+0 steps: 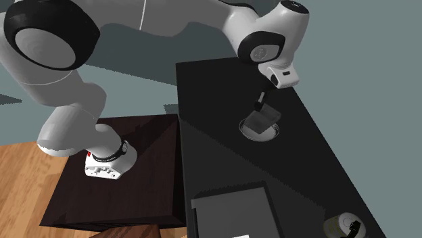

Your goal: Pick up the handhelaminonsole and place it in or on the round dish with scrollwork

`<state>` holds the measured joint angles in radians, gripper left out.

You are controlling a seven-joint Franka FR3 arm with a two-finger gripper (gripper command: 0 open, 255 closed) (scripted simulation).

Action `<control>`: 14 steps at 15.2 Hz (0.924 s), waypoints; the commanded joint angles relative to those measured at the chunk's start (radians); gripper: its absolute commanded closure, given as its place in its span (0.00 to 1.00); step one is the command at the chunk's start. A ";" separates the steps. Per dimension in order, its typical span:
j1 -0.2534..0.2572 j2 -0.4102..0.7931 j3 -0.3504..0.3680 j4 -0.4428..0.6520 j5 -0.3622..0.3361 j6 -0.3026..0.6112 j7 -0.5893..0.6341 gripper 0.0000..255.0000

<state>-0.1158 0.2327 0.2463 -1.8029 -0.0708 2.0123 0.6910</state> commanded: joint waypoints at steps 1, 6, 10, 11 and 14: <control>0.000 0.000 0.000 -0.006 0.000 0.006 0.000 1.00; 0.000 0.000 0.000 -0.006 0.000 0.006 0.000 1.00; 0.000 -0.001 0.000 -0.006 0.000 0.006 0.000 0.00; 0.000 -0.001 0.000 -0.006 0.000 0.006 0.000 0.00; 0.000 -0.018 0.002 0.040 0.006 -0.056 -0.004 0.00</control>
<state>-0.1153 0.2229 0.2477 -1.7774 -0.0677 1.9794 0.6902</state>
